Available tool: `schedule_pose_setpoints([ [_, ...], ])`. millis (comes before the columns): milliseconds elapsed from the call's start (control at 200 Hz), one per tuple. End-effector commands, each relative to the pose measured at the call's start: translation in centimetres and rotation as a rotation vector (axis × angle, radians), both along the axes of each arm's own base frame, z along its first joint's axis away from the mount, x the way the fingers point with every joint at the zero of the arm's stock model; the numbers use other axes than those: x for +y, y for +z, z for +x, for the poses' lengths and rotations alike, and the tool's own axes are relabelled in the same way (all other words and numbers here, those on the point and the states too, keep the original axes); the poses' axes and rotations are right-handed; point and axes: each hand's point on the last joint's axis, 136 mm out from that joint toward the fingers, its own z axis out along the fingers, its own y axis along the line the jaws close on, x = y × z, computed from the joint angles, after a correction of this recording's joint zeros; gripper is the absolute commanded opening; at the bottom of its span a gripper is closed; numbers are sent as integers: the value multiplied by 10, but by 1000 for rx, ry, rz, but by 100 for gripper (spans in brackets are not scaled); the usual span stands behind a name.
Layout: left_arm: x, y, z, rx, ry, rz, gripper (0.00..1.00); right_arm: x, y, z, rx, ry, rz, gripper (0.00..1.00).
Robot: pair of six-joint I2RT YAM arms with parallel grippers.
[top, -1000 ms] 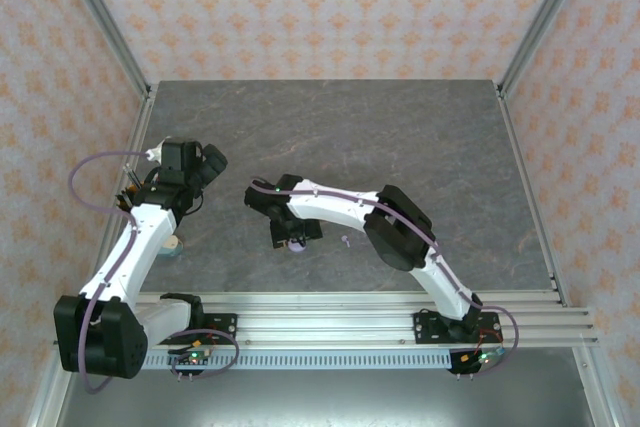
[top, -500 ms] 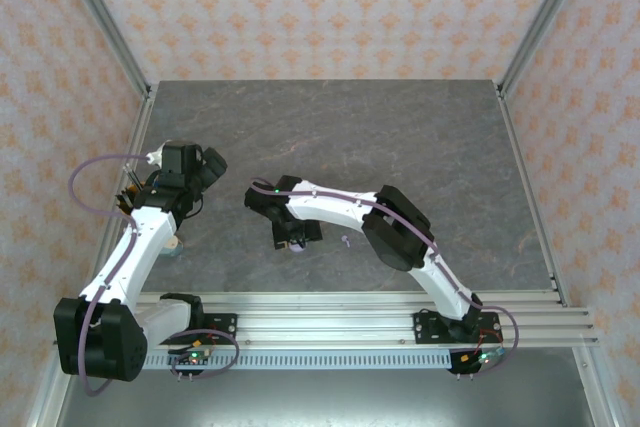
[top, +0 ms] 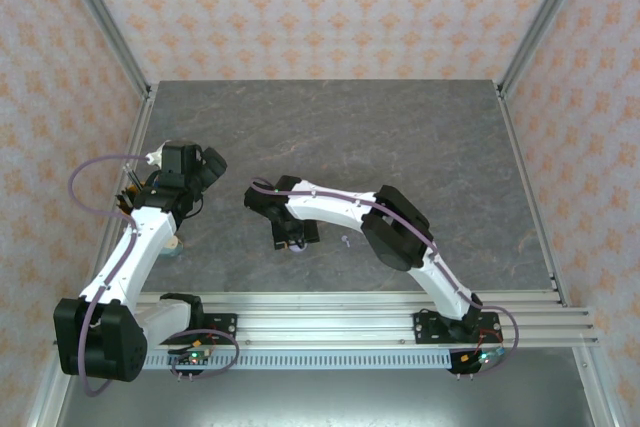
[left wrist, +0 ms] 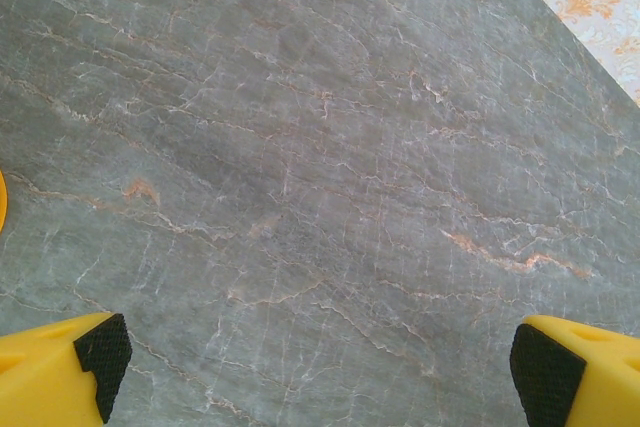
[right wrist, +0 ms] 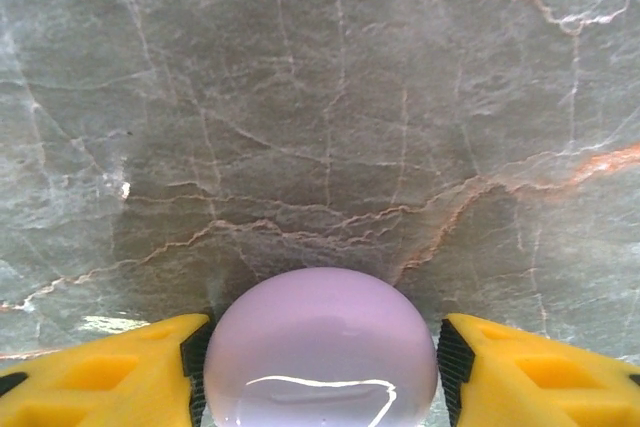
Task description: Insert wireless bluetooth earbuds into charging case
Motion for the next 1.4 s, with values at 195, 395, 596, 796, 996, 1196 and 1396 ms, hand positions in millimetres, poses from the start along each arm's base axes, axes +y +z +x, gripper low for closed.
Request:
schedule_pose_setpoints([
  [195, 3, 3, -5, -7, 17, 14, 100, -6, -10, -2, 27, -16, -17, 54],
  [395, 0, -2, -4, 1, 2, 2, 100, -9, -3, -2, 18, -34, 28, 48],
  [596, -10, -12, -1, 5, -40, -41, 100, -16, 16, 4, -23, -77, 90, 46],
  [796, -28, -25, -4, -17, -107, -116, 100, -23, 47, 34, -87, -161, 180, 46],
  [996, -50, -43, -10, -76, -162, -237, 100, -36, 77, 76, -162, -252, 244, 46],
  [1196, -87, -49, -11, -176, -257, -316, 100, -50, 90, 118, -175, -396, 345, 46],
  [1396, -129, -42, -8, -268, -374, -325, 100, -58, 91, 151, -142, -570, 467, 46],
])
